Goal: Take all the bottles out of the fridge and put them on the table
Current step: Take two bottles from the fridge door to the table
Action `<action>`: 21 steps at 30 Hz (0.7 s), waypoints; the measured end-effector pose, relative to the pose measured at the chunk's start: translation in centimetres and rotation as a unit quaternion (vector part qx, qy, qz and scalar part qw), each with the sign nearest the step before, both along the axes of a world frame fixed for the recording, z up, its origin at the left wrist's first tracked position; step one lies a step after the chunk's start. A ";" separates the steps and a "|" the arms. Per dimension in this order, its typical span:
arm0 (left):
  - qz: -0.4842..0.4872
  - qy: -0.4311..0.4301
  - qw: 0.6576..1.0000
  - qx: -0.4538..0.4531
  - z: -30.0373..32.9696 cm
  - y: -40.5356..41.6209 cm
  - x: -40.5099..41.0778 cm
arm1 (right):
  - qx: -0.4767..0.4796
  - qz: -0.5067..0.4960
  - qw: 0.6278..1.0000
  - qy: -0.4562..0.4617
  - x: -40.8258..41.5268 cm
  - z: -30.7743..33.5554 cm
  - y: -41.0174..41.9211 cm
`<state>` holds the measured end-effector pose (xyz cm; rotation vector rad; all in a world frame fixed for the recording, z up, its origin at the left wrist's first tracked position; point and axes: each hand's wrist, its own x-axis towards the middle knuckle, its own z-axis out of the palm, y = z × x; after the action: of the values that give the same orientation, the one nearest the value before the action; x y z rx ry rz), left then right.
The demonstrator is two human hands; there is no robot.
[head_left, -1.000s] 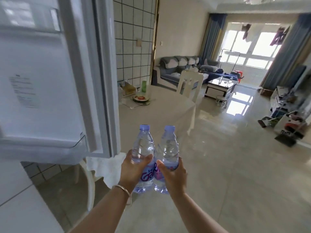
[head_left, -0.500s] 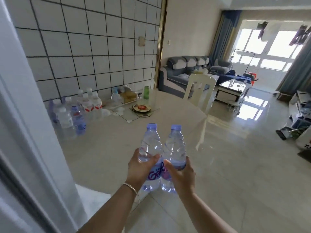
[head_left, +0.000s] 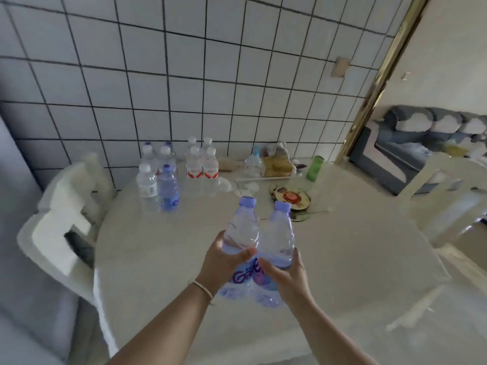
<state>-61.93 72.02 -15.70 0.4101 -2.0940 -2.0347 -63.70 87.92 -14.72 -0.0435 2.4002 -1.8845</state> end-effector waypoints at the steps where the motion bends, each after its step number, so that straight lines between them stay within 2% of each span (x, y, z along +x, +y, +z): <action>1: 0.023 -0.003 1.000 0.002 -0.2 -0.3 -1.1 | 0.003 0.030 0.999 -0.013 -1.9 -0.3 -0.3; 7: 0.099 -0.044 0.994 0.026 -3.2 -4.7 -6.6 | 0.041 0.149 0.986 -0.059 -9.9 -2.4 -4.8; 11: 0.144 -0.055 0.988 0.024 -4.8 -8.3 -11.0 | 0.049 0.163 0.982 -0.078 -14.8 -4.2 -9.0; 17: 0.148 -0.080 0.986 0.006 -6.7 -13.8 -17.7 | 0.157 0.182 0.965 -0.103 -22.5 -5.5 -15.3; 21: 0.105 -0.043 0.992 -0.056 -7.3 -16.8 -22.0 | 0.211 0.186 0.956 -0.085 -26.7 -7.5 -18.6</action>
<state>-83.89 55.26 -22.98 0.6784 -2.1019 -1.8025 -90.41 69.28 -22.20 -0.2685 2.4096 -1.1487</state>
